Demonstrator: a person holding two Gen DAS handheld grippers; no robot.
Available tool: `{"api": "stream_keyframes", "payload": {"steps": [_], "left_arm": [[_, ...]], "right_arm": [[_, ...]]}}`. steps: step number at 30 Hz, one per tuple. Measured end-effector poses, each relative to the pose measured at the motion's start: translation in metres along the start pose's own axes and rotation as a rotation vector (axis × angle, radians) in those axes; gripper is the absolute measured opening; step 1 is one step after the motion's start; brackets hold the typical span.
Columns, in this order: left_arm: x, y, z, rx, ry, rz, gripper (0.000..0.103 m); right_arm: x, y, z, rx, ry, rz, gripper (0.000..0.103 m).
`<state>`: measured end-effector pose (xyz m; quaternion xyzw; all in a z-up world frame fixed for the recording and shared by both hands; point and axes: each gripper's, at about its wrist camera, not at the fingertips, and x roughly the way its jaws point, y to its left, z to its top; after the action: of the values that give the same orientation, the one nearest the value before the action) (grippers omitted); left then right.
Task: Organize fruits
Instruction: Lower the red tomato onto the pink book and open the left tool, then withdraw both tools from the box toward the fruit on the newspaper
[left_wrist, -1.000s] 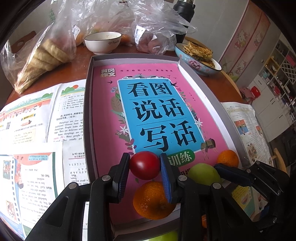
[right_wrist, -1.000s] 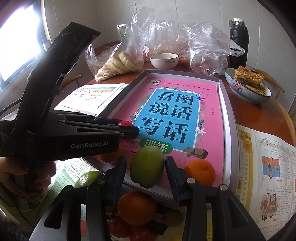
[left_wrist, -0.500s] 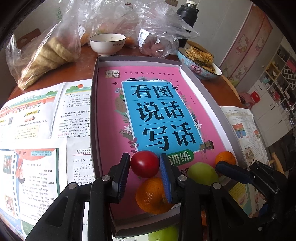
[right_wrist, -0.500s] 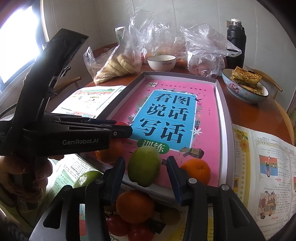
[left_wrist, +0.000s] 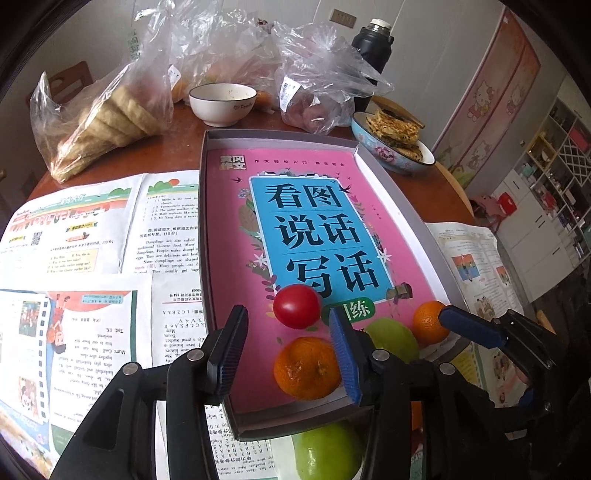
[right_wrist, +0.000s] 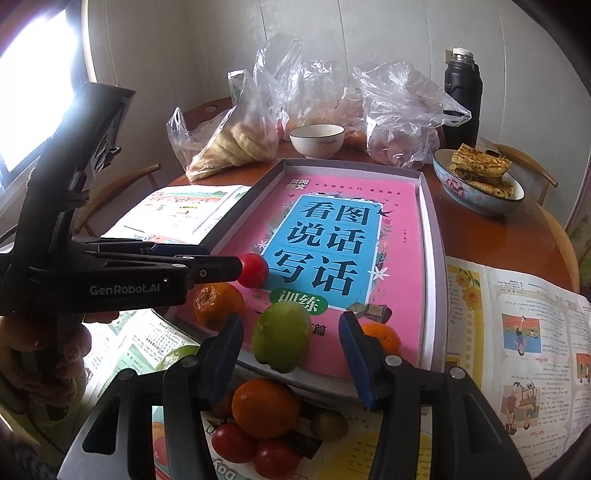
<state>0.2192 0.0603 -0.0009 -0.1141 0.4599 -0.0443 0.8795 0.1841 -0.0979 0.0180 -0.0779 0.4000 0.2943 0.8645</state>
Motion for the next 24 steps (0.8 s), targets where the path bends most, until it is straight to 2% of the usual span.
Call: {"api": "stream_keyframes", "payload": {"steps": [5, 8, 18, 20, 24], "left_arm": [[-0.010, -0.001, -0.004, -0.001, -0.019, 0.002, 0.061], [-0.015, -0.001, -0.007, -0.002, -0.027, 0.006, 0.064], [-0.037, -0.003, -0.018, 0.000, -0.060, 0.011, 0.067], [-0.042, -0.004, -0.020, 0.002, -0.069, 0.013, 0.073], [-0.050, -0.005, -0.022, 0.004, -0.082, 0.019, 0.075]], "right_arm": [[-0.008, -0.005, 0.000, 0.011, -0.014, -0.016, 0.055], [-0.015, -0.009, -0.001, 0.020, -0.028, -0.022, 0.059], [-0.033, -0.017, -0.003, 0.046, -0.066, -0.038, 0.061], [-0.035, -0.018, -0.004, 0.049, -0.072, -0.040, 0.062], [-0.041, -0.016, -0.006, 0.049, -0.082, -0.038, 0.062]]}}
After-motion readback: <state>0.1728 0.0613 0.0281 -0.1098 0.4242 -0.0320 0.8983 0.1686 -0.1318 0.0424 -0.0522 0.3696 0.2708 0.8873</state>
